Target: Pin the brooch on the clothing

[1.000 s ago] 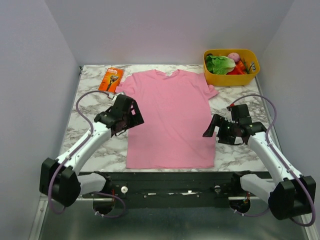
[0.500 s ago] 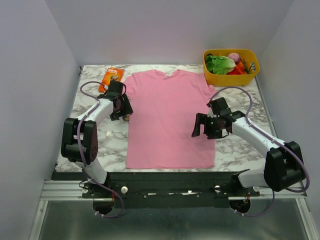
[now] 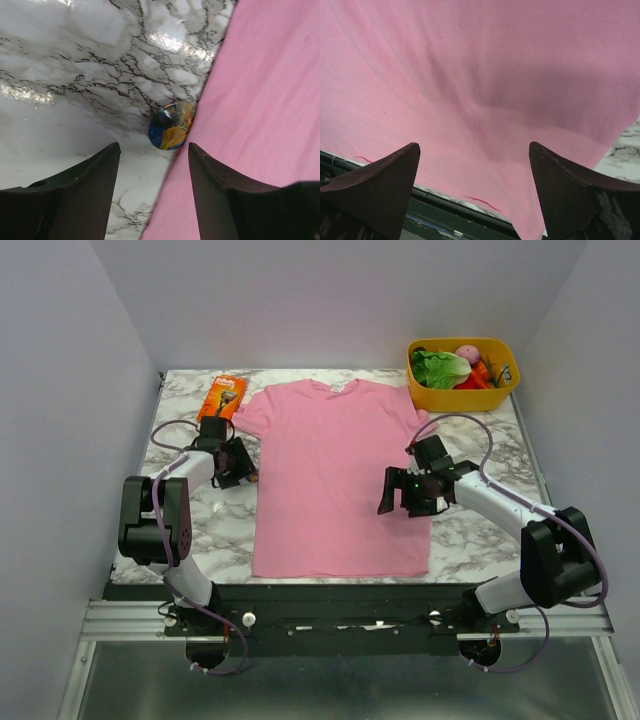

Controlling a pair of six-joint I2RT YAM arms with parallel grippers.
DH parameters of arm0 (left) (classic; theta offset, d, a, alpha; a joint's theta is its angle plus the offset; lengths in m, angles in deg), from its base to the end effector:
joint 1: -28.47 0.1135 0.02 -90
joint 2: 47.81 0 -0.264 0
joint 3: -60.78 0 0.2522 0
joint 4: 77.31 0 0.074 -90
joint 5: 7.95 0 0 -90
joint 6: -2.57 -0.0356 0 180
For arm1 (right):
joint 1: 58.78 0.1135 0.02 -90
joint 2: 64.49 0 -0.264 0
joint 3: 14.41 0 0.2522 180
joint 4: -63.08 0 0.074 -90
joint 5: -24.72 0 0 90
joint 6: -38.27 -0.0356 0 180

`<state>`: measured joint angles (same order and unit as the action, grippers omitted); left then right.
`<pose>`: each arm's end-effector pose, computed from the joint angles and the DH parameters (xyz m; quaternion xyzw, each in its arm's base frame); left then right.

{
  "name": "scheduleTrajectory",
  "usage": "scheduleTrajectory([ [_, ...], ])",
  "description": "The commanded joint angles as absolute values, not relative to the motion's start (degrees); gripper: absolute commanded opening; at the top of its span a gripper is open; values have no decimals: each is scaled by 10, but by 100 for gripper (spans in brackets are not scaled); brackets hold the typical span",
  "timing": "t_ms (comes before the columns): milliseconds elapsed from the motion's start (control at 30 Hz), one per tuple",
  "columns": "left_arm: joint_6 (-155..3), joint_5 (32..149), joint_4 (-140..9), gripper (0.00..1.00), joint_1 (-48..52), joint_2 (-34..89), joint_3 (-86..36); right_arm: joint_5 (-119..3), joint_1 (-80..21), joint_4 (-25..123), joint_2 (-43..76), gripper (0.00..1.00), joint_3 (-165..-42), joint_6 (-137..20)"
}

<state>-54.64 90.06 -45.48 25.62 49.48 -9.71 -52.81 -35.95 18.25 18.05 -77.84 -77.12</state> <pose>0.3348 -0.0216 0.1684 -0.2298 0.9327 -0.1465 0.2362 0.2475 0.1125 0.1950 -0.0028 0.9688 0.1881 0.1614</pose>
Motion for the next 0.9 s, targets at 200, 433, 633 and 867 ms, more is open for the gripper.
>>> scheduleTrajectory([
  [200, -509, 987, -603, 61, 280, 483, -21, -526, -348, 199, 203, 97, -801, -762],
  [433, -503, 991, -626, 37, 279, 484, -1, -524, -347, 197, 205, 96, -806, -760],
  [633, -507, 975, -624, 13, 280, 483, 8, -523, -345, 197, 203, 96, -802, -761],
  [867, -510, 949, -608, 0, 279, 469, 6, -524, -342, 195, 201, 96, -804, -754],
])
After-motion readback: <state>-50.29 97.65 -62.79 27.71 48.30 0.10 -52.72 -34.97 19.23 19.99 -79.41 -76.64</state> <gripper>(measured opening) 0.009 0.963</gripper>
